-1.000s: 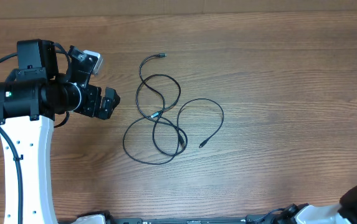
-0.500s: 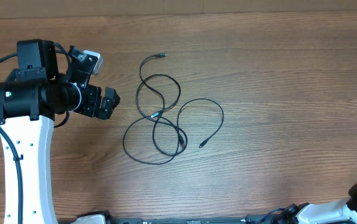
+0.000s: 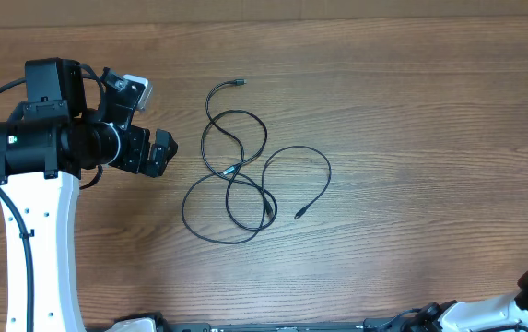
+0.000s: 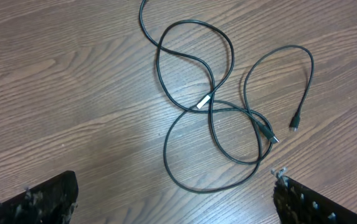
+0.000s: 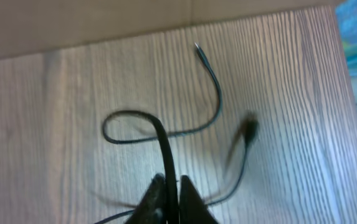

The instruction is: Untangle cables

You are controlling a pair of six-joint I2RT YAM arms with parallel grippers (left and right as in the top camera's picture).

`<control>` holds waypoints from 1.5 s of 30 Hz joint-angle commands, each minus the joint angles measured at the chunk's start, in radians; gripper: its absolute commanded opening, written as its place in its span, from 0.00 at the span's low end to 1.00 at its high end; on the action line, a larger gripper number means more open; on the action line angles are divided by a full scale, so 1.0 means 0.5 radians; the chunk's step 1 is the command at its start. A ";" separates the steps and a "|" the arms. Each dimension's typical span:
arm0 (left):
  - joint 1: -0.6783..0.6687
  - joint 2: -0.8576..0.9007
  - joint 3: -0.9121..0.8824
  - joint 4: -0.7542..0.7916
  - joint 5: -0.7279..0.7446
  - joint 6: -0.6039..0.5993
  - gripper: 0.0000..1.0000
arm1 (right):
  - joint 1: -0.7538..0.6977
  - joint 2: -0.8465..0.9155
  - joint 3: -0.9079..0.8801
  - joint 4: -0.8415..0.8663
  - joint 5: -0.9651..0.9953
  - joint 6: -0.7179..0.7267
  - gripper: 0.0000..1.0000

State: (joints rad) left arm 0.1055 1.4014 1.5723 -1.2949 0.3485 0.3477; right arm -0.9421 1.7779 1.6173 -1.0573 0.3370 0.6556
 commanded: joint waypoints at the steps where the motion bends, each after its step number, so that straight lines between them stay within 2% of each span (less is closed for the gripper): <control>1: 0.010 -0.002 0.017 -0.005 0.030 0.024 1.00 | -0.004 0.006 -0.068 0.011 0.019 0.072 0.12; 8: 0.010 -0.002 0.017 -0.005 0.030 0.024 0.99 | -0.005 0.006 -0.119 0.009 0.010 0.110 0.28; 18: 0.010 -0.002 0.017 -0.005 0.030 0.024 1.00 | -0.005 0.005 -0.119 0.001 -0.267 0.072 0.30; 21: 0.010 -0.002 0.017 -0.005 0.030 0.024 1.00 | -0.003 0.005 -0.119 0.001 -0.458 -0.069 0.29; 27: 0.010 -0.002 0.017 -0.005 0.030 0.024 0.99 | 0.001 0.005 -0.119 -0.012 -1.089 -0.473 0.31; 29: 0.010 -0.002 0.017 -0.005 0.030 0.024 1.00 | 0.012 0.005 -0.119 -0.014 -1.366 -0.665 0.47; 31: 0.010 -0.002 0.017 -0.005 0.030 0.024 1.00 | 0.036 0.005 -0.119 -0.034 -1.567 -0.797 0.73; 32: 0.010 -0.002 0.017 -0.005 0.029 0.024 0.99 | 0.050 0.005 -0.119 -0.051 -1.609 -0.826 0.83; 35: 0.010 -0.002 0.017 -0.005 0.030 0.024 1.00 | 0.117 0.005 -0.119 -0.121 -1.628 -0.892 0.98; 45: 0.010 -0.002 0.017 -0.005 0.030 0.024 0.99 | 0.526 0.005 -0.119 -0.282 -1.620 -0.995 1.00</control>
State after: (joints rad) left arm 0.1055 1.4014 1.5723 -1.2949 0.3489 0.3477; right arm -0.7303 1.7779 1.5608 -1.1954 -0.4500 0.1898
